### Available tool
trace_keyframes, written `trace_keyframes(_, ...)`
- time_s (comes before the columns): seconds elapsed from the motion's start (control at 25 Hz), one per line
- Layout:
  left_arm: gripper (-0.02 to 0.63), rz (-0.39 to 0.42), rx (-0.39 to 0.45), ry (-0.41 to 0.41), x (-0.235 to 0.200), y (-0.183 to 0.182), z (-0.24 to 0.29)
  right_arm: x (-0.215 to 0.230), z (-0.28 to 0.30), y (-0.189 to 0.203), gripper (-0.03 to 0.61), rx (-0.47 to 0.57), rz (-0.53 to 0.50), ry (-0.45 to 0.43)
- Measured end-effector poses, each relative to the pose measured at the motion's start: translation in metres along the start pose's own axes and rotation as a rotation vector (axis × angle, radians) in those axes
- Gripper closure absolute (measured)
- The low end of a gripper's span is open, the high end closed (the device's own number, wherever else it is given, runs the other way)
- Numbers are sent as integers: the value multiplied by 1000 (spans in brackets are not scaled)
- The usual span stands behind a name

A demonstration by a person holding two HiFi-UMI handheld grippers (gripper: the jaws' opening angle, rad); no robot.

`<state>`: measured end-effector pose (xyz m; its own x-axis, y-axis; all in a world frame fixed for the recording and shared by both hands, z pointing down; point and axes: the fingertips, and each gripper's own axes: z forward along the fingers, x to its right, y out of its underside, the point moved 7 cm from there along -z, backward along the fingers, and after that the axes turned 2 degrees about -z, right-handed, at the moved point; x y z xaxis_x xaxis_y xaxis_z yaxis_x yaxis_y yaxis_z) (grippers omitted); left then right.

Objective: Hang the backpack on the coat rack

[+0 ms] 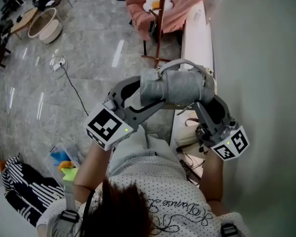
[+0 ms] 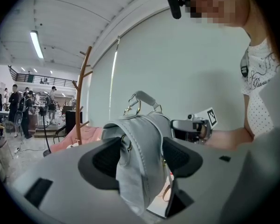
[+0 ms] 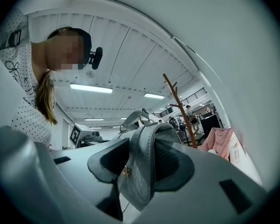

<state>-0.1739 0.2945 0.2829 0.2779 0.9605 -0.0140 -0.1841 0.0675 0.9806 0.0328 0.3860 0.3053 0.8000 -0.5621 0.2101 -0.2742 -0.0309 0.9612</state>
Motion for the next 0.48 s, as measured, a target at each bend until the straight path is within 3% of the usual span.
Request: trace_keyframes(0.48, 325, -32, 4, 47, -57, 3, 41, 49, 35, 6, 416, -9, 21, 47)
